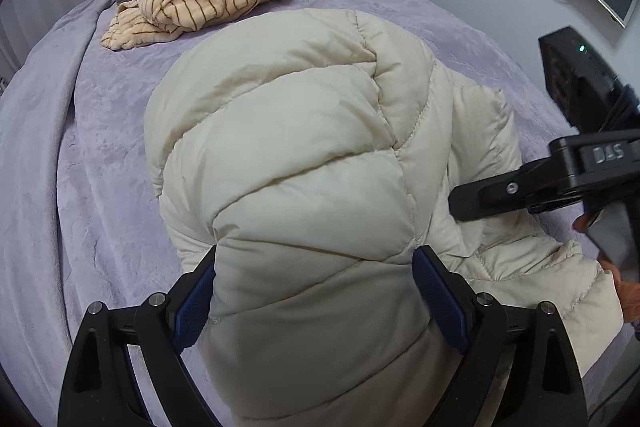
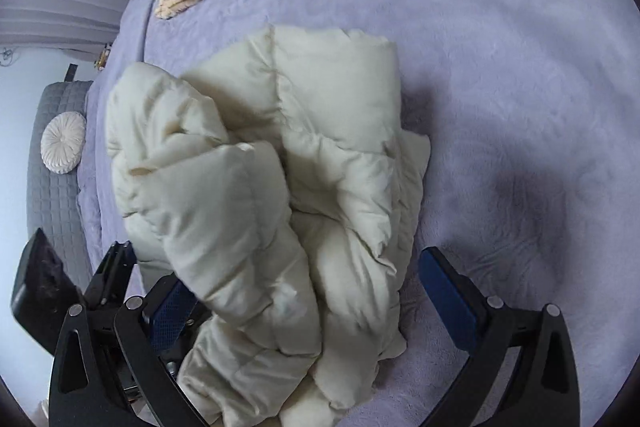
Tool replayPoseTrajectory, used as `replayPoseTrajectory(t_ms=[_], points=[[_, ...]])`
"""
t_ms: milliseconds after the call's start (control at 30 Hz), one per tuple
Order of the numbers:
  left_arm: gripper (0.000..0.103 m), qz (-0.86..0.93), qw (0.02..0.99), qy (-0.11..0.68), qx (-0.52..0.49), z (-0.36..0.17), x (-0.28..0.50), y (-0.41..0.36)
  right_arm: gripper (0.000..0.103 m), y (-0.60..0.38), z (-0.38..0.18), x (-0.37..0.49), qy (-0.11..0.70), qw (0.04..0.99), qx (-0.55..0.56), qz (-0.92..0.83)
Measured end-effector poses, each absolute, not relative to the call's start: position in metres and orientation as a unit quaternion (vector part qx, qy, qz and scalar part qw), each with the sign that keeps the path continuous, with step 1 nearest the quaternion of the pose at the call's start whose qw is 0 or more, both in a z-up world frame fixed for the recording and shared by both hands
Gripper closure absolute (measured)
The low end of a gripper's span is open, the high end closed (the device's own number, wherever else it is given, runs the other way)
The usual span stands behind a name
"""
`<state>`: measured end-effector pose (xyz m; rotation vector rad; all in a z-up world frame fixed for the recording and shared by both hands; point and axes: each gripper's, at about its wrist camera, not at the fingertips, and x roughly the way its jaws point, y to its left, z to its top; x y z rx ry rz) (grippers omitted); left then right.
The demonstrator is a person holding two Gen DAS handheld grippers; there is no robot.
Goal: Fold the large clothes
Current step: 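Release the right tool and press the bundle with the left tool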
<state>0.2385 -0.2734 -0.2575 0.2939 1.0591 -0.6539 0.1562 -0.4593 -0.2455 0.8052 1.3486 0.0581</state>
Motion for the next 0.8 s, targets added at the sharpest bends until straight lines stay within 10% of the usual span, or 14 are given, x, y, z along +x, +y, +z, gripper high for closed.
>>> replayPoseTrajectory(t_ms=[800], points=[[0.001,-0.347,0.679,0.639,-0.104,-0.288,0.306,-0.165,0.0,-0.488,-0.317,0.142,0.57,0.684,0.438,0.123]])
